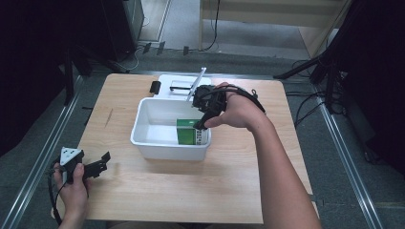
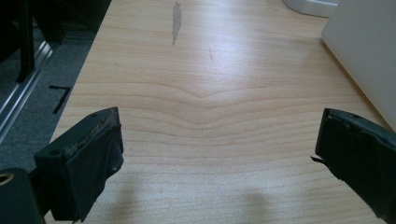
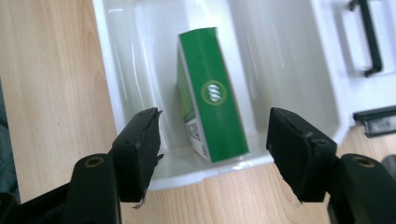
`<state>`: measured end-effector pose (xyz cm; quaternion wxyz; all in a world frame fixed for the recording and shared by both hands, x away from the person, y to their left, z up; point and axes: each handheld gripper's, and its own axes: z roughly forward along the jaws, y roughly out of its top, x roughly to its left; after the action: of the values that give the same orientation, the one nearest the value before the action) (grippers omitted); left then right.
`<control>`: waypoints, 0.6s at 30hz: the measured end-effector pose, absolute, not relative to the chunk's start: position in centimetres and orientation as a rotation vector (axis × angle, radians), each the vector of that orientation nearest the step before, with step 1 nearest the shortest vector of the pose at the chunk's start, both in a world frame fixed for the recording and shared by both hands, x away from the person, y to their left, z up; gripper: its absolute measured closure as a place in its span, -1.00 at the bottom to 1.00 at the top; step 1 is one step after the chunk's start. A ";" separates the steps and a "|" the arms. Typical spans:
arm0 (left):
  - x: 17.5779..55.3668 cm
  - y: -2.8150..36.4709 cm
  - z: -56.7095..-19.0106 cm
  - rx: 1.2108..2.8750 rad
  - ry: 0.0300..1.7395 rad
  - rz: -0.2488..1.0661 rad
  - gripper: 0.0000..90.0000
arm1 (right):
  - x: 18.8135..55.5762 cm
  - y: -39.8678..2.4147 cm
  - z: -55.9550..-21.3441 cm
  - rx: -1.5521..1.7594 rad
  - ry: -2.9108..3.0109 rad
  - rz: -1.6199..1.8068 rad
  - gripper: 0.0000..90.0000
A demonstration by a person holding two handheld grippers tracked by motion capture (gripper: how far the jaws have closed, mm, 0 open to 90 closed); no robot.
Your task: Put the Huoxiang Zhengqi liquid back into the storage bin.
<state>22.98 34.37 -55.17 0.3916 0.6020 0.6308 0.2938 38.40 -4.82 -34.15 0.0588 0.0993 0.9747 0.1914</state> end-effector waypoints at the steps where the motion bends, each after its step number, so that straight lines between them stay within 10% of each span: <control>1: 23.0 34.4 -55.2 1.527 1.602 0.747 -0.96 | 38.4 -5.1 -34.1 0.328 2.944 0.600 -0.23; 18: 23.0 34.3 -55.2 1.525 1.603 0.751 -0.96 | 37.6 -11.6 -34.0 0.602 2.820 0.845 -0.31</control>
<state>22.97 34.31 -55.18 0.3917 0.6007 0.6312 0.2956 37.62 -11.59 -33.99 0.0683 0.2000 0.9363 0.2805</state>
